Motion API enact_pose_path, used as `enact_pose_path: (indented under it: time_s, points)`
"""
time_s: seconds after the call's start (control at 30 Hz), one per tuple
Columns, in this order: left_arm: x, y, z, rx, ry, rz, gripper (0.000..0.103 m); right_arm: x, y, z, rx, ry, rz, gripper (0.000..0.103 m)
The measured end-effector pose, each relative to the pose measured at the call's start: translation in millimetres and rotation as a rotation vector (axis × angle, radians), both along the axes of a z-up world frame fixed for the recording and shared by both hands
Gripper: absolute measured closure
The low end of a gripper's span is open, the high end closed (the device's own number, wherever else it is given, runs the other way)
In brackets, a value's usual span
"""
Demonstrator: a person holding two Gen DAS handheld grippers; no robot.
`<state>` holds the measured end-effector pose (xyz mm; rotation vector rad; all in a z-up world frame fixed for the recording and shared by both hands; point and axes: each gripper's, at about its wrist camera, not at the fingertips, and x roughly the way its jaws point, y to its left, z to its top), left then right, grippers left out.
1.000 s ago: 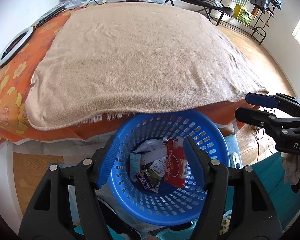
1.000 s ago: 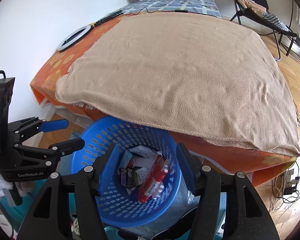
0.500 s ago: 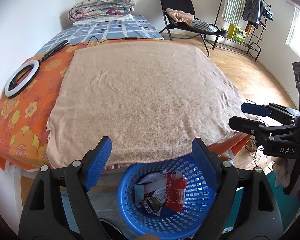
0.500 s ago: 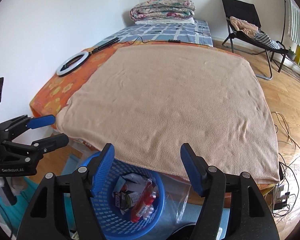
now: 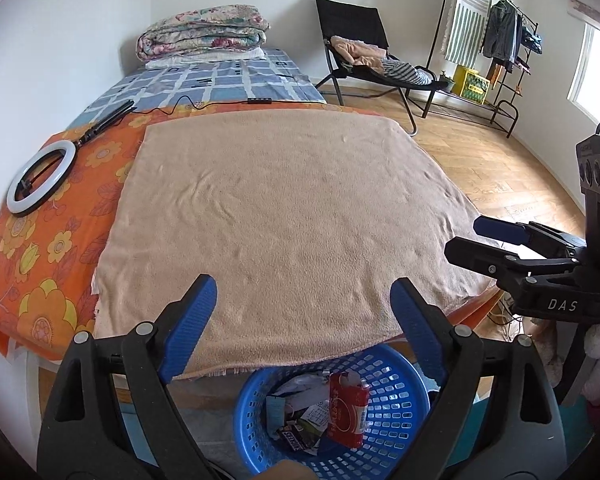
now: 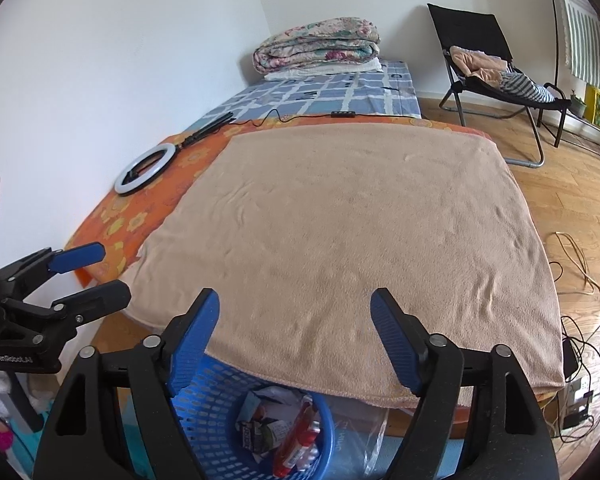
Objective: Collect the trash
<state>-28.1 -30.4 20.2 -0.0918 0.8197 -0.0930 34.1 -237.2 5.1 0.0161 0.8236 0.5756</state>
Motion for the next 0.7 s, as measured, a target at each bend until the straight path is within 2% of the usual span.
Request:
enact_pose_path:
  time_s: [0.13,0.43,0.7]
  points:
    - [7.1,0.2,-3.8,-0.032,0.019,0.013,0.012,5.4,-0.8,-5.1,0.013,0.019,-0.01,0.023]
    - [5.6,-1.5,3.2,-0.017,-0.028,0.022,0.008,5.9,-1.1,0.2,0.031,0.006,-0.026,0.023]
    - [4.1,0.5,4.1,-0.01,-0.037,0.03,0.008,4.1,-0.2,-1.5,0.033,0.015,-0.026,0.023]
